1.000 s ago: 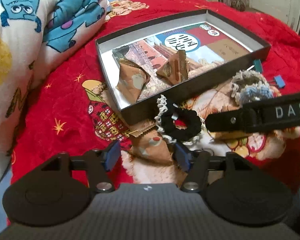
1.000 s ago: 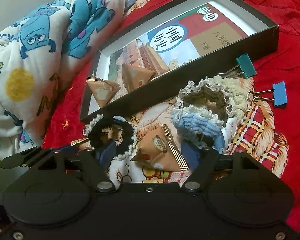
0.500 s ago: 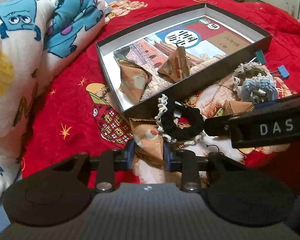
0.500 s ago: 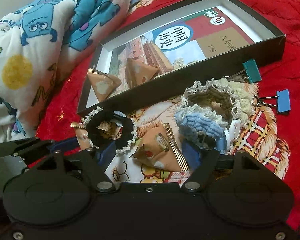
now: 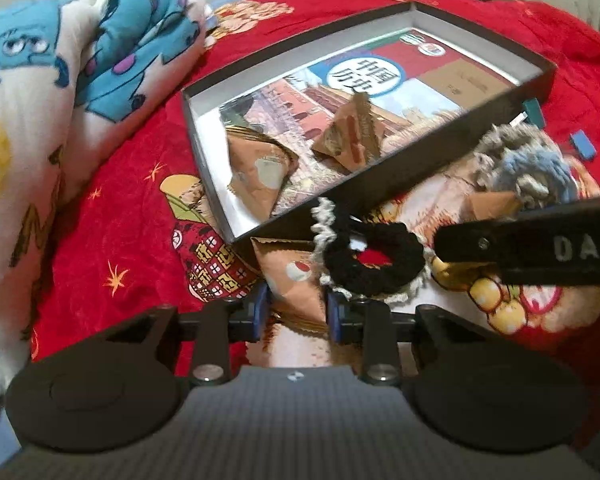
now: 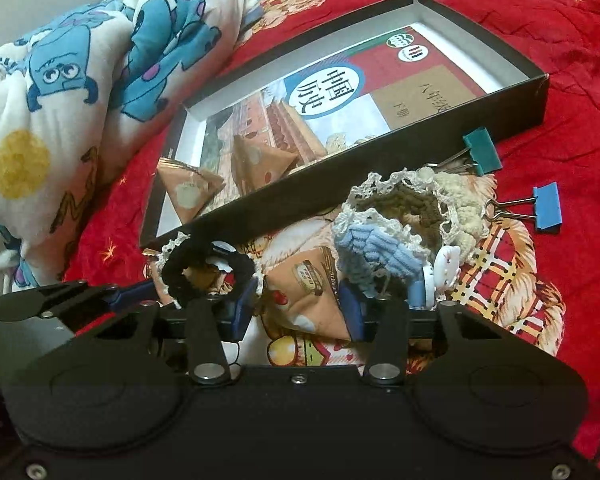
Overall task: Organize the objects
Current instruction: 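Close left gripper on a brown packet beside the black scrunchie while right gripper holds its packet, then lift both held packets and carry them over the black box tray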
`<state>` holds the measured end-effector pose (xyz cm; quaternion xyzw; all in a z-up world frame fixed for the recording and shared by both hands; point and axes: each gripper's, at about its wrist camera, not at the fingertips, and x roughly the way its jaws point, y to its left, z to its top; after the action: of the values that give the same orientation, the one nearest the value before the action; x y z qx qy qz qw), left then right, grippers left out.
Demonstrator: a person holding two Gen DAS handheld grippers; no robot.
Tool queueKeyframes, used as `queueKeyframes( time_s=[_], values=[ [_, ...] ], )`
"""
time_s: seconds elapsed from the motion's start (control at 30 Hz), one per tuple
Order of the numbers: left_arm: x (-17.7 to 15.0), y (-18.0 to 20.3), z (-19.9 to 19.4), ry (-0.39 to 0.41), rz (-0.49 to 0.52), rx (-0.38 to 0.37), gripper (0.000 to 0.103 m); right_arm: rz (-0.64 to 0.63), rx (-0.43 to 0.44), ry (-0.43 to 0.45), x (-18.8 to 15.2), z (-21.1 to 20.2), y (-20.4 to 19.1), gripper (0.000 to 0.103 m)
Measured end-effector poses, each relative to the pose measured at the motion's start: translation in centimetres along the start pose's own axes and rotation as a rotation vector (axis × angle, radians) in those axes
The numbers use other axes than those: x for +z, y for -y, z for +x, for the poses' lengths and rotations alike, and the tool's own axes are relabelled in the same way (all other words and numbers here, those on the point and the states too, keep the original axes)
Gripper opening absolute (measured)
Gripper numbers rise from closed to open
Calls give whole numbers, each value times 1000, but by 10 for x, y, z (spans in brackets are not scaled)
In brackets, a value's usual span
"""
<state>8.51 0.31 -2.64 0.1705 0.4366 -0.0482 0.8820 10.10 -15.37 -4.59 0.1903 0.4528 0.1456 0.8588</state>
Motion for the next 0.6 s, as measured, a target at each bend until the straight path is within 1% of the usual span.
queueKeyframes(
  time_s=[0.07,0.23,0.3,0.4,0.47,0.6],
  values=[
    [1,-4,-2,1,-33,-10,33,9,4,4,0,-2,1,44],
    [1,-6,-11,26,-47,14,32,31,23,10,3,-5,2,43],
    [1,-7,-17,45,-54,14,32,52,68,25,4,-7,3,43],
    [2,-8,-23,69,-56,18,32,103,178,61,7,-15,7,43],
    [3,-11,-25,74,-69,8,32,113,230,93,11,-20,6,43],
    [5,-15,-32,102,-88,-3,32,120,291,141,19,-28,6,43]
  ],
)
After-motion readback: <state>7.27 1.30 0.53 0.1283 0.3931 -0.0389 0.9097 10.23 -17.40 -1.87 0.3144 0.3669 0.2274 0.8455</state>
